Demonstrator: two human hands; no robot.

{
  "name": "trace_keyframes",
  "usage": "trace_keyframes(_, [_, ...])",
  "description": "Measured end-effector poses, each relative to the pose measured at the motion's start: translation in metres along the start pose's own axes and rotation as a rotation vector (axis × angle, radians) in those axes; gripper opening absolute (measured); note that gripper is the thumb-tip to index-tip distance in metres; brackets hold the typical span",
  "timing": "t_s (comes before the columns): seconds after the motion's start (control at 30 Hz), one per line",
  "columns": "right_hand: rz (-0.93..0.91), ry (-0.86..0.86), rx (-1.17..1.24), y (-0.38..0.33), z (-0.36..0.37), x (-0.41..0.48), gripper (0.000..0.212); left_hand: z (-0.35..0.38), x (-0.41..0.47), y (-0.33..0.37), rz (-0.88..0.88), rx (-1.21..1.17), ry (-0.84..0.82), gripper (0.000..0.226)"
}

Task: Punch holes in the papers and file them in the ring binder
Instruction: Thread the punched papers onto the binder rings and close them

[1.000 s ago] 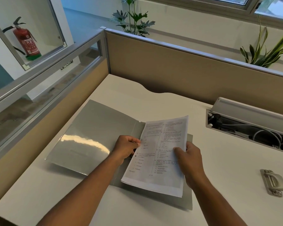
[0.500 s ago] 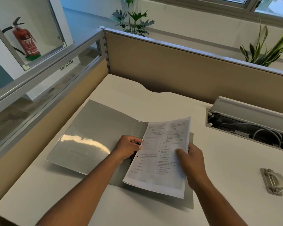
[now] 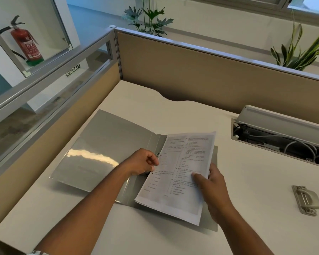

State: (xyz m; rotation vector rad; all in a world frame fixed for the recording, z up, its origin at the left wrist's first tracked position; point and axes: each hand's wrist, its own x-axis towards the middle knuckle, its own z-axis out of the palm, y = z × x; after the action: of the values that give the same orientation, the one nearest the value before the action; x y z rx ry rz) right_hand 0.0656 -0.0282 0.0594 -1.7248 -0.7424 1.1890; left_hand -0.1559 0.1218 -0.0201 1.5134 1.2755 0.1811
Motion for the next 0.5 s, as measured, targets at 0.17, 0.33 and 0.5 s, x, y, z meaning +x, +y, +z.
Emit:
trace_keyframes(0.17, [0.017,-0.024,0.027,-0.002,0.005,-0.005,0.043,-0.007,-0.003,0.000,0.022,0.078,-0.067,0.022])
trace_keyframes(0.33, [0.014,-0.044,0.042,-0.002,0.005,-0.005,0.047,-0.011,-0.005,0.000,0.006,0.132,-0.168,0.019])
trace_keyframes(0.5, [0.014,-0.058,0.064,-0.002,0.004,-0.005,0.045,-0.012,-0.006,-0.002,0.001,0.151,-0.247,0.024])
